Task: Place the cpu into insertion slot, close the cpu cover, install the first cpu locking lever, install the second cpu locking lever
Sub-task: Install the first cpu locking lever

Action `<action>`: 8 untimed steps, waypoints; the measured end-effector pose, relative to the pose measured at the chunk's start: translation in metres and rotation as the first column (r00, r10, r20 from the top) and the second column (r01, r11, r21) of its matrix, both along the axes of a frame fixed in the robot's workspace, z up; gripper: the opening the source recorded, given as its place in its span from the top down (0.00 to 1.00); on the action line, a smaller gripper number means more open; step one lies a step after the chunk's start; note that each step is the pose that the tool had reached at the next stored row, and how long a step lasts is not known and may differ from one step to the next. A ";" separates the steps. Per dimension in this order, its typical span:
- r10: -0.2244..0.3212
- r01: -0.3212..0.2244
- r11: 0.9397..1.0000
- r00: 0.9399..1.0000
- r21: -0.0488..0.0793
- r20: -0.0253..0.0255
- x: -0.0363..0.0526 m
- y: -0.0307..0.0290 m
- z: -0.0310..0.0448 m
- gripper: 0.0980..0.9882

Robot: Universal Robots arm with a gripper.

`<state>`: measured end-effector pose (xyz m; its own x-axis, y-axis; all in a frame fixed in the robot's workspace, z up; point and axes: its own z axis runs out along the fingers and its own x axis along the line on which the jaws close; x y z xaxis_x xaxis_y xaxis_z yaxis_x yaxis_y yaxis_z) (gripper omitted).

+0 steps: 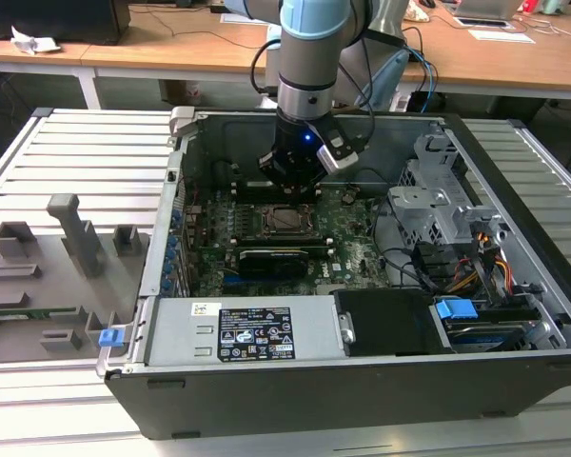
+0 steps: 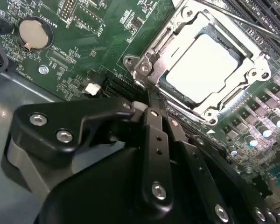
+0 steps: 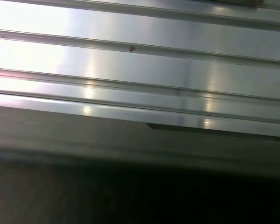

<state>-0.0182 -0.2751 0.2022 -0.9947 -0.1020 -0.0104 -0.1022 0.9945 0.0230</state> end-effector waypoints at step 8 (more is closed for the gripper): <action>0.000 0.000 1.000 1.000 0.000 0.000 0.0001 0.0001 0.0141 0.99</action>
<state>-0.0181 -0.2751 0.2163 -0.9947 -0.1020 -0.0105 -0.1023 0.9945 0.0232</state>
